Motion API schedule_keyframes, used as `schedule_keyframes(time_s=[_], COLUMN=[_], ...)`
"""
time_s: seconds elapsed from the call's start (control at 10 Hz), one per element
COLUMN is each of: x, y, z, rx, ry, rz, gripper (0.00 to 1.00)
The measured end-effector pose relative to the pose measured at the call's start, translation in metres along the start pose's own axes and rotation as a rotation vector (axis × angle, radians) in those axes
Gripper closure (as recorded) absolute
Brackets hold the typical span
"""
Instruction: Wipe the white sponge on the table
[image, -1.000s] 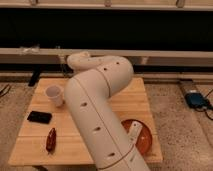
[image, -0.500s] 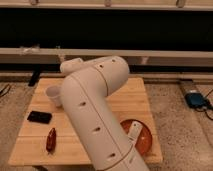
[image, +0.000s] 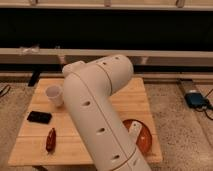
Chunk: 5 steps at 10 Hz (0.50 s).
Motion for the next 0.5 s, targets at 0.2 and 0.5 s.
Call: schedule_keyframes(time_s=[0.2,0.5], x=[0.01,0.009], y=[-0.018,-0.048], z=[0.005,0.017], rx=[0.029,0.051], ry=[0.029,0.074], rz=[0.025,0.103], gripper=[0.95,0.89])
